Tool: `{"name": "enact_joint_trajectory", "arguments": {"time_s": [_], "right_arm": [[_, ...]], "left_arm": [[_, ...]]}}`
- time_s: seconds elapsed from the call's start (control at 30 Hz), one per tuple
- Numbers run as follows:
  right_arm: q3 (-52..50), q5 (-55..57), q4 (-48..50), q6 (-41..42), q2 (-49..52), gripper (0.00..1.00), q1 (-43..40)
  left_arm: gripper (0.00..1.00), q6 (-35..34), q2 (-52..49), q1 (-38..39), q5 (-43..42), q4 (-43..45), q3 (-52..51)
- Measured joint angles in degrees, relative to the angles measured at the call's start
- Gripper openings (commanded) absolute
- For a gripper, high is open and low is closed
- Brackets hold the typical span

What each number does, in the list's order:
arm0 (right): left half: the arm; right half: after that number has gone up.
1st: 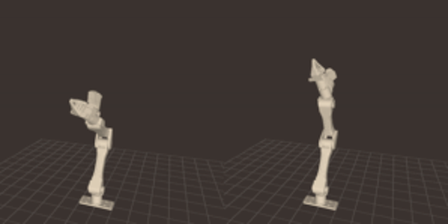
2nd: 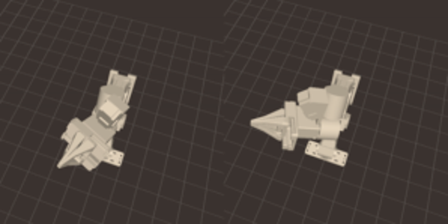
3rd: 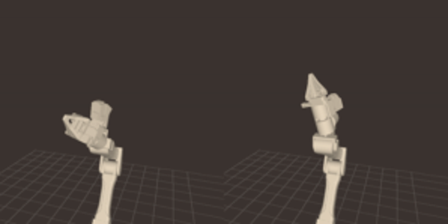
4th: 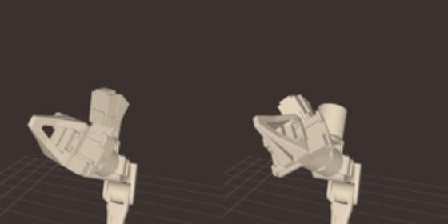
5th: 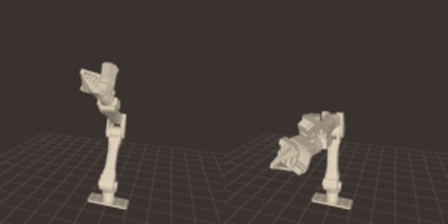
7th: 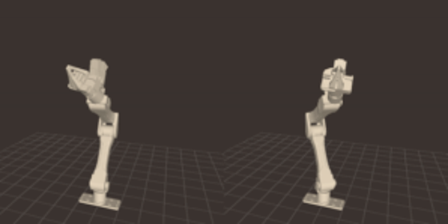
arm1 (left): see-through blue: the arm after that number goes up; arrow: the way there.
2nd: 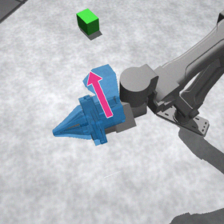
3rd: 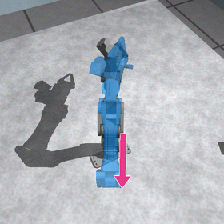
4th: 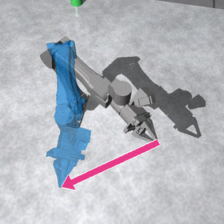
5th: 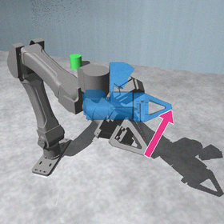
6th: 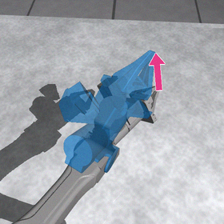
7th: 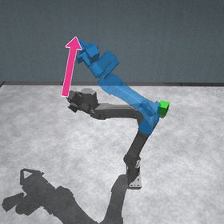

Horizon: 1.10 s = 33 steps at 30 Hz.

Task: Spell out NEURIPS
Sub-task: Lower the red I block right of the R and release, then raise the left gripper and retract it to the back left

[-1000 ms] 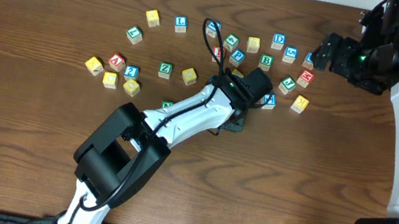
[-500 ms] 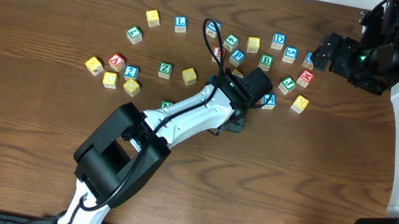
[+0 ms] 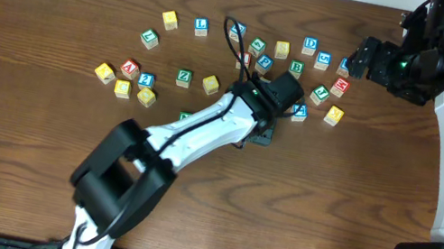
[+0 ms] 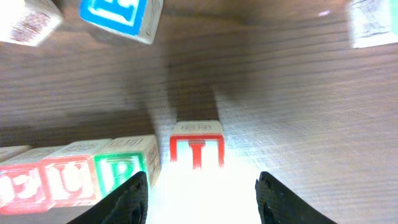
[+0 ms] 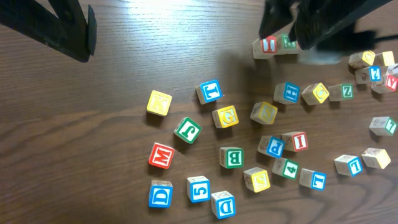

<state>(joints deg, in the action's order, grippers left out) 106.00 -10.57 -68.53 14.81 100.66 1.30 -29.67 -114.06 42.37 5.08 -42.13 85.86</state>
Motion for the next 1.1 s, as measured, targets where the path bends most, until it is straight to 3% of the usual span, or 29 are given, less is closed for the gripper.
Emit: {"name": "enact_joint_trajectory", "arguments": {"time_s": [0.3, 0.67, 1.1], "right_arm": [[0.00, -0.02, 0.00, 0.00, 0.00, 0.99, 0.00], [0.00, -0.02, 0.00, 0.00, 0.00, 0.99, 0.02], [0.00, -0.15, 0.70, 0.00, 0.00, 0.99, 2.21]], "left_arm": [[0.56, 4.50, 9.70, -3.54, -0.02, -2.69, 0.00], [0.55, 10.49, 18.21, -15.63, -0.02, -5.40, 0.00], [0.55, 14.93, 19.80, -24.04, -0.02, -7.06, 0.00]]}}
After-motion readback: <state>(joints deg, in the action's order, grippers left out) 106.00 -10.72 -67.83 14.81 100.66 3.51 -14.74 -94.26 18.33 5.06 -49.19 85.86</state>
